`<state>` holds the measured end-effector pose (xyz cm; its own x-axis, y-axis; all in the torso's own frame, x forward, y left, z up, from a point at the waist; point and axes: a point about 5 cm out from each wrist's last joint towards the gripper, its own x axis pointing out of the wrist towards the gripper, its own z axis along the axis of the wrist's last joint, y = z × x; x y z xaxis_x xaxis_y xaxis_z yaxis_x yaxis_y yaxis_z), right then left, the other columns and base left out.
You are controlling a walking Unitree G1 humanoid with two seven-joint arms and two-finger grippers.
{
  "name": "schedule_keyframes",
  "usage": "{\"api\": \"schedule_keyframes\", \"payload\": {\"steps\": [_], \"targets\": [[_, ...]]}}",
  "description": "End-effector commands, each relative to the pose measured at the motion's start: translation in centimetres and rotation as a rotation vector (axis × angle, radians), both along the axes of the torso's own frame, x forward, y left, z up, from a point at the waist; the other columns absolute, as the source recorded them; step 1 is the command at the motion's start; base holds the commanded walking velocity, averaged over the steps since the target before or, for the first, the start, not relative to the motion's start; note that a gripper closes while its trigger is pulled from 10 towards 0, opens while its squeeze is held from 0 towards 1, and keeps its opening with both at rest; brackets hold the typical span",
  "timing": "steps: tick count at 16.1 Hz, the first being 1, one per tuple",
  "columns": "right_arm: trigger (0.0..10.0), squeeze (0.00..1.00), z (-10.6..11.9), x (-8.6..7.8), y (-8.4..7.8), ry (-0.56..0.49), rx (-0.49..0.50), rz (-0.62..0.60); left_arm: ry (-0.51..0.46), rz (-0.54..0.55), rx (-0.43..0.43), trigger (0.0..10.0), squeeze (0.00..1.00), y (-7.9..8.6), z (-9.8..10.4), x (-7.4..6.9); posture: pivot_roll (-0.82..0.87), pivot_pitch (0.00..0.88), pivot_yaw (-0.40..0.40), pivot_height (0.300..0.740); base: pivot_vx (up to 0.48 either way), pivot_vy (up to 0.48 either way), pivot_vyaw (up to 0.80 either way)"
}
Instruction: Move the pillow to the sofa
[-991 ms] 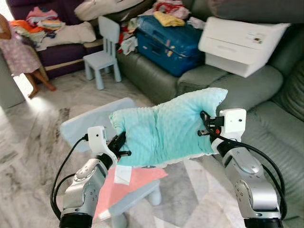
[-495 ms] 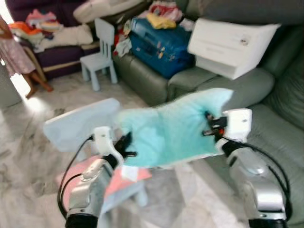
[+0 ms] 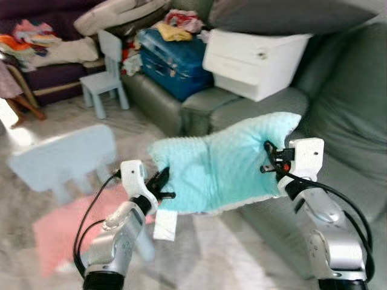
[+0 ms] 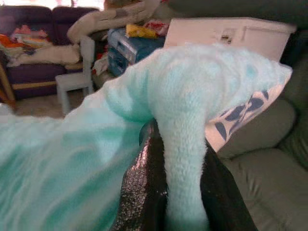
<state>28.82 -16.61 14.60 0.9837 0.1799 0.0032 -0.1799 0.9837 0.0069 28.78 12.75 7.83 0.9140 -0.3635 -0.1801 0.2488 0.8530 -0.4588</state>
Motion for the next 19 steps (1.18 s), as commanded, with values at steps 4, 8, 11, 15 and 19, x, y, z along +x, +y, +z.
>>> {"api": "schedule_keyframes", "payload": {"steps": [4,8,11,15,19], "targets": [[10.0,0.00,0.92,0.14,0.63,-0.034,0.001,0.037,-0.021,0.022,-0.003,10.0,0.00,0.23,0.60,0.35,-0.18,0.000,0.003,0.740,0.000,-0.093,0.00],[10.0,0.00,1.00,0.17,0.64,-0.034,0.000,0.038,-0.014,0.038,-0.051,10.0,0.00,0.27,0.73,0.47,-0.18,0.000,0.000,0.740,0.000,0.000,0.00],[10.0,0.00,1.09,0.21,0.64,-0.036,0.000,0.039,-0.018,0.050,-0.062,10.0,0.00,0.44,0.87,0.62,-0.18,0.000,-0.002,0.740,0.000,0.000,0.00],[10.0,0.00,1.07,0.28,0.71,-0.033,-0.003,0.038,-0.012,0.053,-0.066,10.0,0.00,0.56,0.84,0.74,-0.18,0.000,0.001,0.740,0.000,0.000,0.00],[10.0,0.00,1.01,0.29,0.71,-0.026,0.002,0.033,-0.008,0.060,-0.062,10.0,0.00,0.68,0.78,0.85,-0.19,0.000,0.002,0.740,0.000,0.000,-0.80]]}}
